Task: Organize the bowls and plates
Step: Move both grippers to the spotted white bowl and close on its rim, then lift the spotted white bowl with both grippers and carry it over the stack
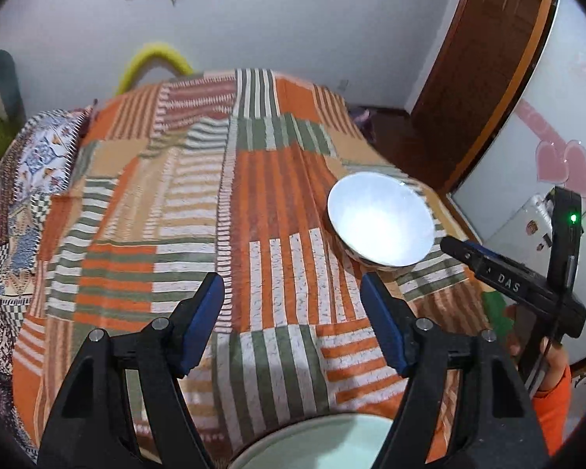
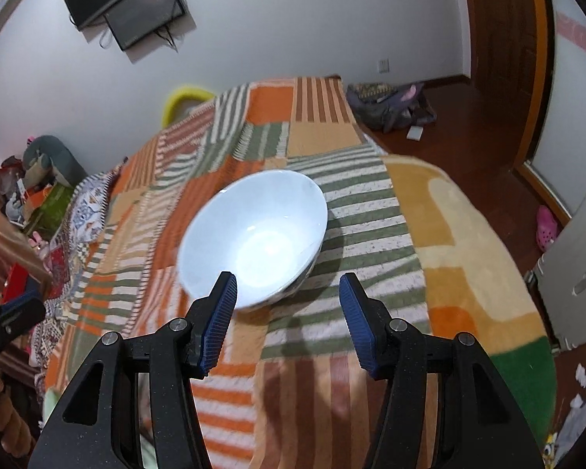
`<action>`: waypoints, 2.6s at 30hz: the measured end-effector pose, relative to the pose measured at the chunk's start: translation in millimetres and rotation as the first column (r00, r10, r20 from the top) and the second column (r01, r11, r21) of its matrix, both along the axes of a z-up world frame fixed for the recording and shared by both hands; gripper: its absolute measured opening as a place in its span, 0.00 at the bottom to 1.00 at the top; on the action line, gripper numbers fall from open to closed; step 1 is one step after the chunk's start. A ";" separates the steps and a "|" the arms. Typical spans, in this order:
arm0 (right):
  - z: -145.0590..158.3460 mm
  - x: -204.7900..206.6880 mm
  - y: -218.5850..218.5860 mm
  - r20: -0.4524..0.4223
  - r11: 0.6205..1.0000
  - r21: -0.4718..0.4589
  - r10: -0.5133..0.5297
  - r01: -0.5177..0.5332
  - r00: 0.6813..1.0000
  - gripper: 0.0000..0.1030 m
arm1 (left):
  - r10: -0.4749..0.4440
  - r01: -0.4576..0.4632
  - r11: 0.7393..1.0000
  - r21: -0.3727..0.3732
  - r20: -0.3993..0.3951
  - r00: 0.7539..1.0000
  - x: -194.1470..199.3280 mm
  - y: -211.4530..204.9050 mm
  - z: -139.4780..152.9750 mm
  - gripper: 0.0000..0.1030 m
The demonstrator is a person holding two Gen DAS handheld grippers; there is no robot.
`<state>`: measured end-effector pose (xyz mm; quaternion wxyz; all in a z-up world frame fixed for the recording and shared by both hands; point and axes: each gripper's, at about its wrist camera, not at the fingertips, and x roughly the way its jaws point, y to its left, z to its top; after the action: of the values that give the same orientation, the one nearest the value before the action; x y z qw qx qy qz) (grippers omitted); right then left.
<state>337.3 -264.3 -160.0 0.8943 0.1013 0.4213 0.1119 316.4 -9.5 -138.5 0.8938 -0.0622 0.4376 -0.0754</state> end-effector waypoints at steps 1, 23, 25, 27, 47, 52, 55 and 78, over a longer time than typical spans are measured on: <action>-3.0 4.6 0.6 -0.010 1.000 -0.002 0.002 -0.002 1.000 0.49 | -0.002 0.002 1.000 0.003 -0.011 1.000 5.2 -1.1 -3.7 0.70; -29.8 32.7 11.0 -0.053 0.981 -0.074 0.175 -0.179 0.983 0.23 | -0.039 0.055 0.993 0.109 -0.141 0.989 107.1 -50.3 -69.8 0.53; -29.9 32.5 12.3 -0.052 0.981 -0.071 0.178 -0.181 0.983 0.23 | -0.041 0.059 0.991 0.119 -0.146 0.988 114.1 -56.0 -74.7 0.47; -30.2 33.3 12.3 -0.052 0.982 -0.057 0.177 -0.180 0.983 0.23 | -0.049 0.068 0.992 0.107 -0.174 0.984 122.2 -60.5 -82.1 0.37; -1.2 12.6 18.2 -0.025 0.988 -0.039 0.148 -0.149 0.989 0.23 | -0.123 0.146 0.975 0.169 -0.142 0.982 77.7 -76.8 -55.1 0.17; 24.3 -9.0 24.5 0.032 0.988 -0.036 0.151 -0.150 0.988 0.23 | -0.114 0.126 0.980 0.154 -0.084 0.990 48.9 -67.4 -26.3 0.17; 37.8 -23.7 31.3 0.060 0.987 -0.039 0.161 -0.159 0.985 0.24 | -0.106 0.113 0.984 0.138 -0.059 0.993 30.1 -60.8 -12.3 0.17; 67.0 -108.0 109.7 0.152 0.951 -0.016 0.309 -0.310 0.939 0.24 | 0.049 -0.056 0.995 0.080 0.091 0.995 -130.6 36.3 51.0 0.18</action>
<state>229.3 -154.6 -93.0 0.8947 0.0286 0.3620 0.2603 185.7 26.8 -87.5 0.9158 -0.0334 0.3985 -0.0366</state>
